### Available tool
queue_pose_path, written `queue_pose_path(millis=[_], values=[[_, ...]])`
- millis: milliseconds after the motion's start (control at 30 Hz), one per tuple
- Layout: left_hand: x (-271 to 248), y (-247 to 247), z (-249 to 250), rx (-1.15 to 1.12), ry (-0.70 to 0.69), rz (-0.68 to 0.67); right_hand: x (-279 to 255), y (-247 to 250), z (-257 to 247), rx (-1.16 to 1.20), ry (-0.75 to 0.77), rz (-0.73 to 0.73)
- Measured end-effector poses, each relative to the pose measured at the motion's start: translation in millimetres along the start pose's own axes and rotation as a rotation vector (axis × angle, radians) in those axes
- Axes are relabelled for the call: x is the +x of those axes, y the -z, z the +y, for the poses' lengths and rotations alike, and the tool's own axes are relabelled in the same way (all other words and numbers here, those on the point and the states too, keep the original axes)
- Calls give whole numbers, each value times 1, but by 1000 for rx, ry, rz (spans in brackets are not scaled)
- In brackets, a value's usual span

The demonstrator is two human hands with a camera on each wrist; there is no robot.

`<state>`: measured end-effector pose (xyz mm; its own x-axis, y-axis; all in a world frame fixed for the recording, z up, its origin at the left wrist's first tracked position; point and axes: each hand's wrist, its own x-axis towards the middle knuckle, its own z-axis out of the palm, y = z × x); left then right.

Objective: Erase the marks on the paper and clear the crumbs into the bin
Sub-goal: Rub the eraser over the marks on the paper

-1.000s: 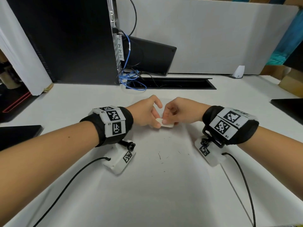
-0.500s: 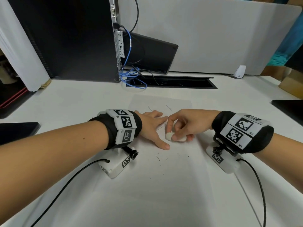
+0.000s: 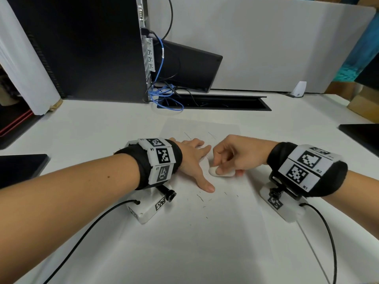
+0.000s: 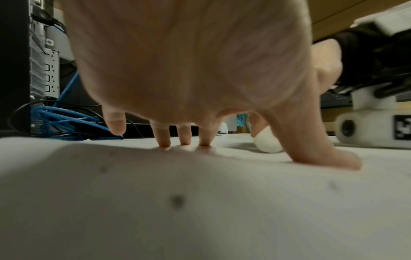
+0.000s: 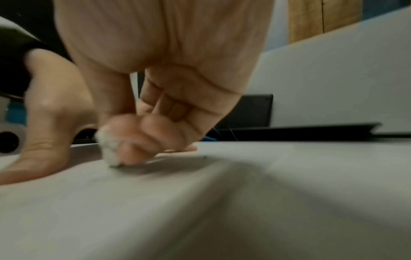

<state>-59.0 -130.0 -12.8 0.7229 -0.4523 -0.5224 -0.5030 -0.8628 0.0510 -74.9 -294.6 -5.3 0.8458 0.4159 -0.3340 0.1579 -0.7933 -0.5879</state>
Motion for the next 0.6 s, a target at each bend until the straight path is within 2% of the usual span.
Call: queue_pose_path(millis=[133,267,367,500,600], values=[[-1,1,1,14,4,4,-2,5,1,-59,-6,112],[-1,0,1,15,6,1,-5,-1,0,10,-5,1],[-1,1,2,29,11,-3,-3,6,3,-70,-27,124],[-2,2,3,37,9,-2,-4,4,4,-24,-17,35],[-2,3,4,41,14,6,-3,10,5,-67,-40,106]])
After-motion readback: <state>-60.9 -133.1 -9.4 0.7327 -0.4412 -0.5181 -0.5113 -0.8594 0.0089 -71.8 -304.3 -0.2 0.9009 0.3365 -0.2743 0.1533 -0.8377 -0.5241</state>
